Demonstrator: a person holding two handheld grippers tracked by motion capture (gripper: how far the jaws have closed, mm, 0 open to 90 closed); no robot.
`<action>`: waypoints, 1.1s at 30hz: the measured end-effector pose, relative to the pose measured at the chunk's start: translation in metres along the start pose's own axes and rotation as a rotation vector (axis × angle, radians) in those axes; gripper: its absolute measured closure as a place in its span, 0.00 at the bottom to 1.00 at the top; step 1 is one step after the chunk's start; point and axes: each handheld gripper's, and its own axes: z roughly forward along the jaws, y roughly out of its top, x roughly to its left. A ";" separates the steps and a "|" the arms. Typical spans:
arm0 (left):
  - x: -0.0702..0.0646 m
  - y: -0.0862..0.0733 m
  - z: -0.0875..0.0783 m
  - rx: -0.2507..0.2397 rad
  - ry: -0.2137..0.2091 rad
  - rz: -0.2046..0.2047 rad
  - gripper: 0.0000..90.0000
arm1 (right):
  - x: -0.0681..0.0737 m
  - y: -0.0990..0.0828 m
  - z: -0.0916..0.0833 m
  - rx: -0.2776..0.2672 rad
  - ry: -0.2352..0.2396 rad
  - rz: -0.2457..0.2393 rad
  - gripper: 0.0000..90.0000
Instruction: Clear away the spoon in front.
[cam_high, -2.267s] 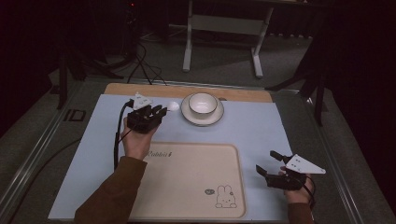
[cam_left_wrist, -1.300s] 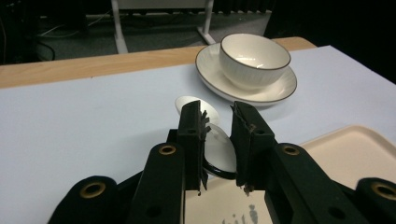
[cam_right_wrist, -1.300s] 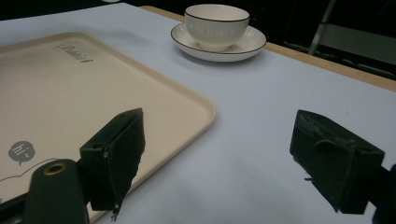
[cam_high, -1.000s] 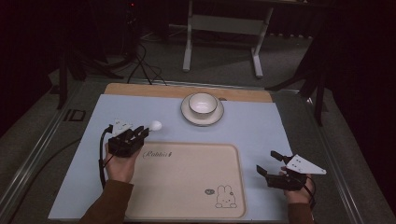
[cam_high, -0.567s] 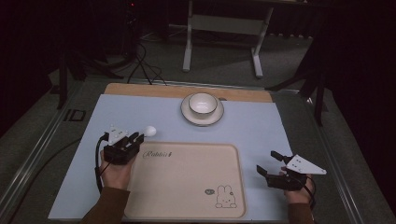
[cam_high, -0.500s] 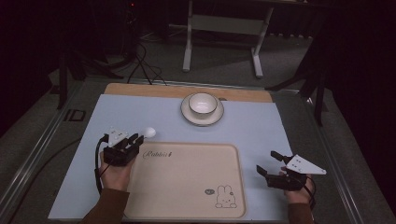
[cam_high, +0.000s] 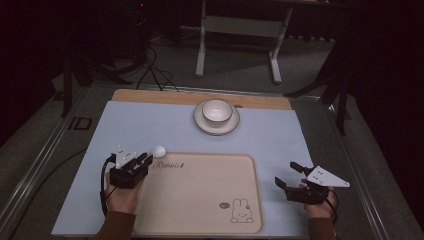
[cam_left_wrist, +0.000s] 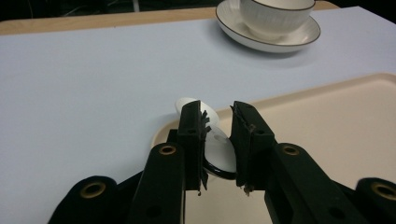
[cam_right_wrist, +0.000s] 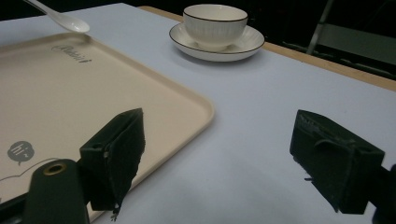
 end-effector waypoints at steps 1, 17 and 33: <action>0.000 -0.001 -0.001 0.003 0.001 0.003 0.83 | 0.000 0.000 0.000 0.000 0.000 0.000 0.20; -0.005 -0.015 -0.007 0.019 0.028 -0.009 0.83 | -0.001 0.000 0.000 0.003 0.001 -0.003 0.20; -0.008 -0.026 -0.008 0.044 0.046 -0.019 0.82 | -0.001 0.000 0.000 0.005 0.000 -0.006 0.20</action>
